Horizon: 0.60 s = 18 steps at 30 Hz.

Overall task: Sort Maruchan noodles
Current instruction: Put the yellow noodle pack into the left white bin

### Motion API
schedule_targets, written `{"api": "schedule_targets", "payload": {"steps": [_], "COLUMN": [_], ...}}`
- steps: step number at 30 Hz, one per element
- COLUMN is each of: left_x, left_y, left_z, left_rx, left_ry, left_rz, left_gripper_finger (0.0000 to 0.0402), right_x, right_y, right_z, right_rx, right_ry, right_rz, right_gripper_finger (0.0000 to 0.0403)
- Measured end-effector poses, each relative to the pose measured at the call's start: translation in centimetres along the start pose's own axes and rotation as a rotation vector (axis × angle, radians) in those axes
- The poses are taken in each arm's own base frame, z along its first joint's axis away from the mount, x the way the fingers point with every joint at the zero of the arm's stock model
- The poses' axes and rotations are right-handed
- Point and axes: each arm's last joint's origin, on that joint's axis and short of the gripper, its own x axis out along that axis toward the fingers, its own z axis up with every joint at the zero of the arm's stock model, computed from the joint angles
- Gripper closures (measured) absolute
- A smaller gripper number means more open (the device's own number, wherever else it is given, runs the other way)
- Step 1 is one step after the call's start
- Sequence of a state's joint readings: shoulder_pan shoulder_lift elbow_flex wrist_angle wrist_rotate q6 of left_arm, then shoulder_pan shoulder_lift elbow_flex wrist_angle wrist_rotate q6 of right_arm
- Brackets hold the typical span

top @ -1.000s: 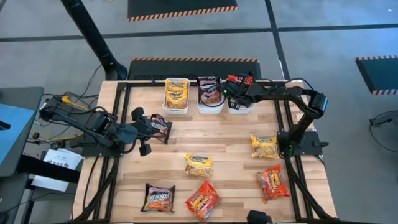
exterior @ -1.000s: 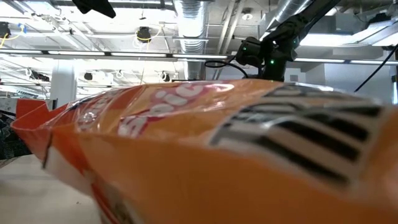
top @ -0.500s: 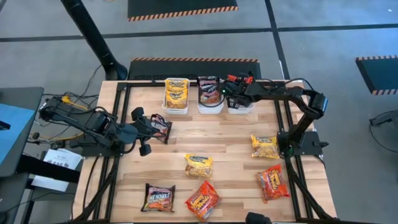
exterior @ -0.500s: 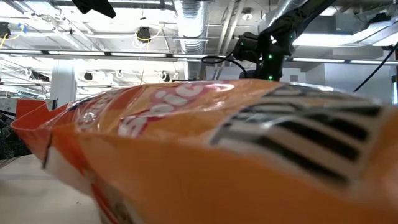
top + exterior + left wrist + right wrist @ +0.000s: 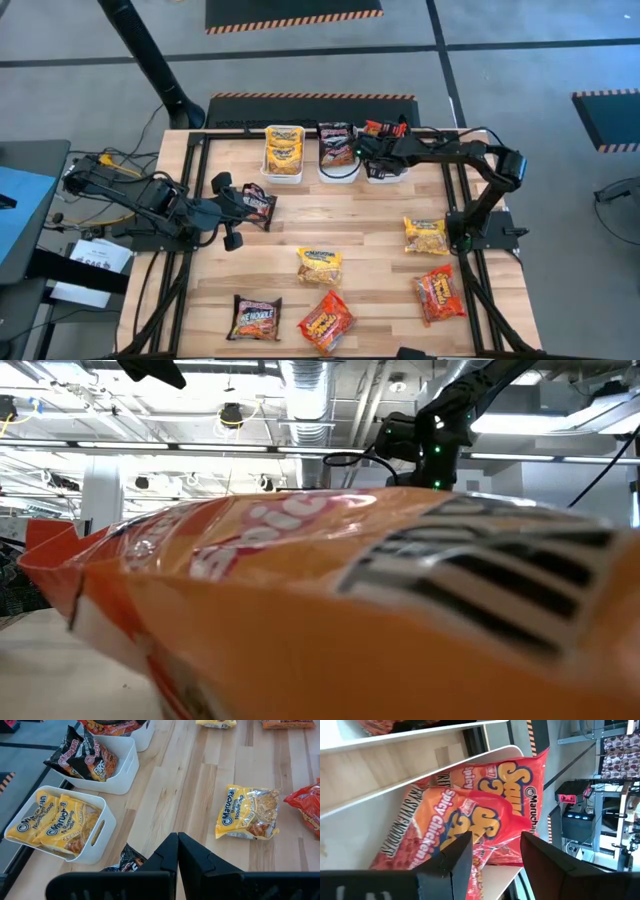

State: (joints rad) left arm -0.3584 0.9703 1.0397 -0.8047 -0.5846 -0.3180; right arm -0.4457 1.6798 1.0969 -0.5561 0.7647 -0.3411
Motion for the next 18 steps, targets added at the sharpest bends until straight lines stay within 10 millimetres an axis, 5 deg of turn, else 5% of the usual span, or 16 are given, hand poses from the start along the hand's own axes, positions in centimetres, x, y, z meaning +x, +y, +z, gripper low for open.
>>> {"api": "schedule_targets", "payload": {"steps": [5,18], "left_x": [0.0,0.0], "left_y": [0.0,-0.1], "left_z": [0.0,0.0], "left_rx": [0.0,0.0], "left_ry": [0.0,0.011], "left_rz": [0.001,-0.029], "left_gripper_finger": [0.0401,0.0401], "right_x": [-1.4,-9.4], "right_y": [0.5,2.4], "right_z": [0.1,-0.4], "right_rx": [-0.004,0.059], "right_ry": [0.031,0.147], "right_rz": [0.026,0.097], "right_gripper_finger": [0.0213,0.0214]}}
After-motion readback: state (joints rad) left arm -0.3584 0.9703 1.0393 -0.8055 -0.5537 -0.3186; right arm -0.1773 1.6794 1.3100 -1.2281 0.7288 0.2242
